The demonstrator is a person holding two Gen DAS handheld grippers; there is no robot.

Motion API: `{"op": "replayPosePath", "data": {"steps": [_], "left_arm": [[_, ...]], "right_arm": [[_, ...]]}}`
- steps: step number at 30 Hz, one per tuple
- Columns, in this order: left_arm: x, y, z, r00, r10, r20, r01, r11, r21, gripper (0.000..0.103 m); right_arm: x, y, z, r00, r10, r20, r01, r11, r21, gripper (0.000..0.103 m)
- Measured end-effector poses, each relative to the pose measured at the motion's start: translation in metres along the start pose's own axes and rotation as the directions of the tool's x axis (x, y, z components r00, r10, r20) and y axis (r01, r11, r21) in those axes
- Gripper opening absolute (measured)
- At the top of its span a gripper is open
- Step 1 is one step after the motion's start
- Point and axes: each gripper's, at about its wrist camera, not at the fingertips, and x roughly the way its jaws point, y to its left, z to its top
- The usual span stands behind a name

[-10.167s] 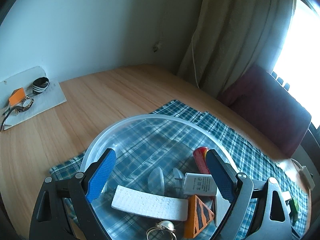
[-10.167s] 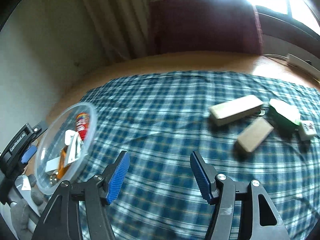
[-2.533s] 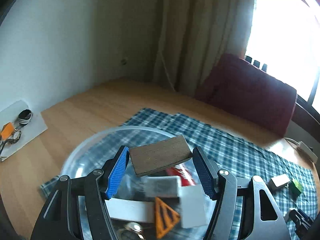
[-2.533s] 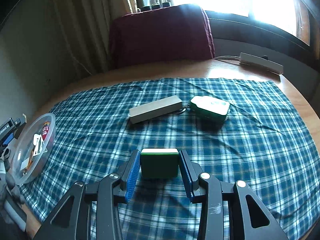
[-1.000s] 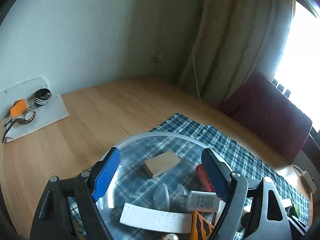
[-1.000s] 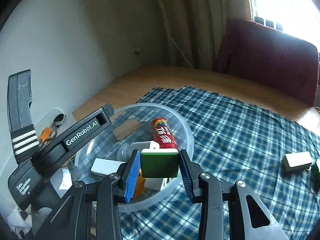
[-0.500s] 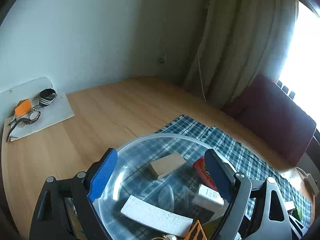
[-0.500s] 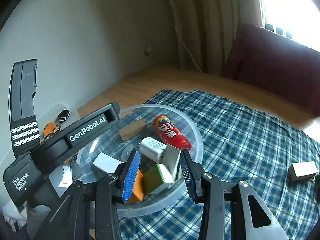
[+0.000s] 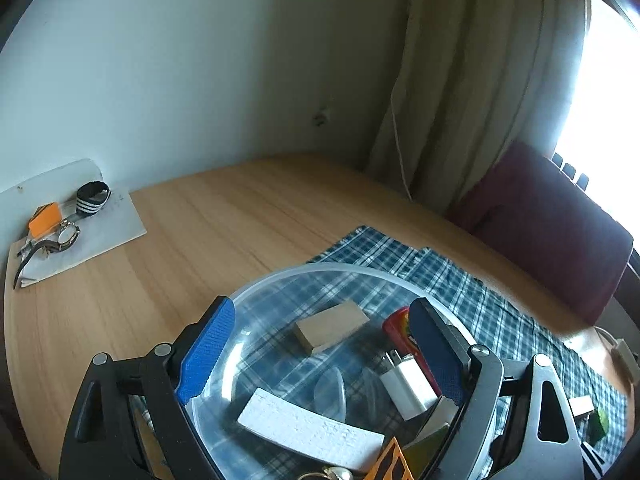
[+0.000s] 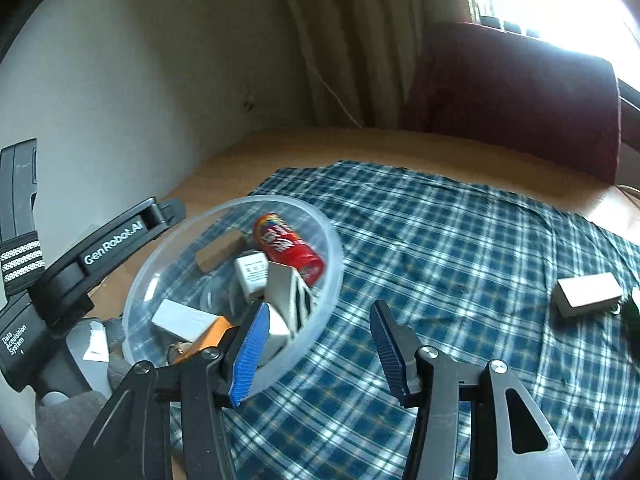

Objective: Organize rigid objects
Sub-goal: 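Carry the mahjong tile into the bowl and open the right tool, then move the right tool back over the cloth to the green leaf-print tin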

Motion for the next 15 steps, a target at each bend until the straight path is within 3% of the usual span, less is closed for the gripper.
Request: {"op": "replayPosePath", "data": {"steps": [15], "left_arm": [[0.003, -0.005, -0.003, 1.000, -0.004, -0.018, 0.004, 1.000, 0.018, 0.089]], "right_arm": [[-0.015, -0.040, -0.015, 0.996, -0.091, -0.013, 0.091, 0.992, 0.082, 0.059]]}}
